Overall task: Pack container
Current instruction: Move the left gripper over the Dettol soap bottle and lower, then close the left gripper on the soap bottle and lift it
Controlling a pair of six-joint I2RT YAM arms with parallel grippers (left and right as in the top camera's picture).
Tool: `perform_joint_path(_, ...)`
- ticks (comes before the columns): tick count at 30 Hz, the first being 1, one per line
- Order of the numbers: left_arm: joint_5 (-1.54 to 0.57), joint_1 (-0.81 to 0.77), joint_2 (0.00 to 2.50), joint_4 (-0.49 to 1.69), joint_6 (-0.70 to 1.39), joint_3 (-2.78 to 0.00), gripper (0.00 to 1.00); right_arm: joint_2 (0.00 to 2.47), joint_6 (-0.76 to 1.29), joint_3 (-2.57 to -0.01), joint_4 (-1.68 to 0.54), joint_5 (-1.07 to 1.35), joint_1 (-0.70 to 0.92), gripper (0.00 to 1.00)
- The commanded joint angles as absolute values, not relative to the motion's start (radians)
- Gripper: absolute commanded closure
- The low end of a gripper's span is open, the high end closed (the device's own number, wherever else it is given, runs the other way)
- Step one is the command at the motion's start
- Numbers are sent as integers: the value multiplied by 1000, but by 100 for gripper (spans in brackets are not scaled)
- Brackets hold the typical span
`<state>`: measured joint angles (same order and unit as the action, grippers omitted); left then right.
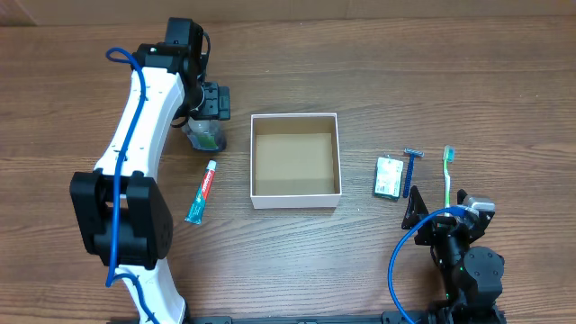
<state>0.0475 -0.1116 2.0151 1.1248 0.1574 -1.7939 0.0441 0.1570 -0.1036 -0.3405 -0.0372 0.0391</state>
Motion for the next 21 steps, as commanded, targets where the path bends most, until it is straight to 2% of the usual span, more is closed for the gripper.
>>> perform_joint_path(1, 25, -112, 2014, 1111, 165, -1808, 5, 39, 155, -102, -334, -44, 35, 0)
perform_joint_path(4, 26, -111, 2014, 1118, 164, -1808, 18, 39, 155, -102, -334, -44, 35, 0)
perform_joint_path(7, 25, -111, 2014, 1122, 165, -1808, 37, 39, 155, -102, -334, -44, 35, 0)
perform_joint_path(12, 26, -107, 2012, 1125, 165, -1811, 47, 39, 155, -102, -334, -44, 35, 0)
perform_joint_path(15, 26, -97, 1996, 1125, 165, -1811, 60, 39, 155, -102, -334, -44, 35, 0)
perform_joint_path(21, 25, -72, 1924, 1126, 165, -1811, 61, 39, 155, -102, -334, -44, 35, 0)
